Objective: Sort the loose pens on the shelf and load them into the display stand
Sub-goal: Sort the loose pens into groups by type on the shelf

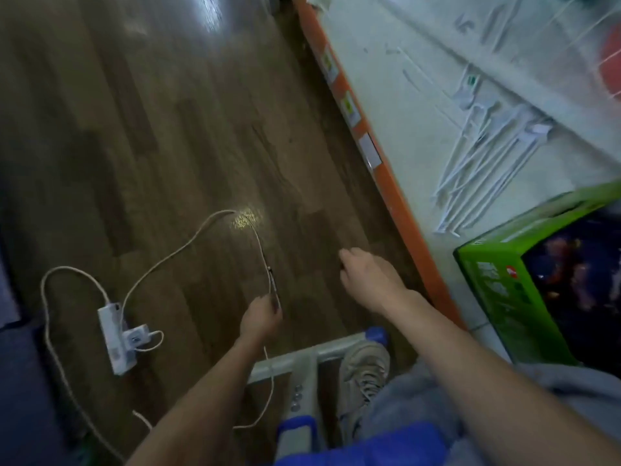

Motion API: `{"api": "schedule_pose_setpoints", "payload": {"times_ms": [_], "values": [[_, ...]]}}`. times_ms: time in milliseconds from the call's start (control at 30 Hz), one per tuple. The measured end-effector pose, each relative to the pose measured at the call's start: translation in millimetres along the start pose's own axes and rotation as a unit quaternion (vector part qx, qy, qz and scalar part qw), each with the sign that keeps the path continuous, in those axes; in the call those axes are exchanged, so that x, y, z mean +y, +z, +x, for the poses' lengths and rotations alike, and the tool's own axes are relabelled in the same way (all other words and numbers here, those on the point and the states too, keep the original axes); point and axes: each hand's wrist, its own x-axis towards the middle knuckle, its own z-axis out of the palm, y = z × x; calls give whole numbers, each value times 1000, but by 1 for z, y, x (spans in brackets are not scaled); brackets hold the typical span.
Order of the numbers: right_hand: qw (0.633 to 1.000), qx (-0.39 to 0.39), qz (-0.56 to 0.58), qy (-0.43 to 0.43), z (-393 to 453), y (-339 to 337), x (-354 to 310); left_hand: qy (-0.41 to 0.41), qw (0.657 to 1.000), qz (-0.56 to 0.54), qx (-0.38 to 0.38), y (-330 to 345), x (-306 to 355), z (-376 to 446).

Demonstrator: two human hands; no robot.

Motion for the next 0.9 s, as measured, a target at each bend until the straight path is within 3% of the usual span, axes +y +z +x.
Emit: {"api": "schedule_pose_setpoints", "payload": {"times_ms": [333, 533, 700, 900], "values": [[996, -87, -9, -7, 79, 54, 31, -158, 985, -72, 14, 51, 7, 87], [996, -87, 19, 14, 105, 78, 55, -253, 961, -103, 29, 72, 11, 127], [995, -94, 16, 18, 108, 87, 59, -232, 969, -82, 31, 73, 20, 132], [997, -64, 17, 25, 99, 57, 48, -98, 977, -175, 78, 52, 68, 109]]}}
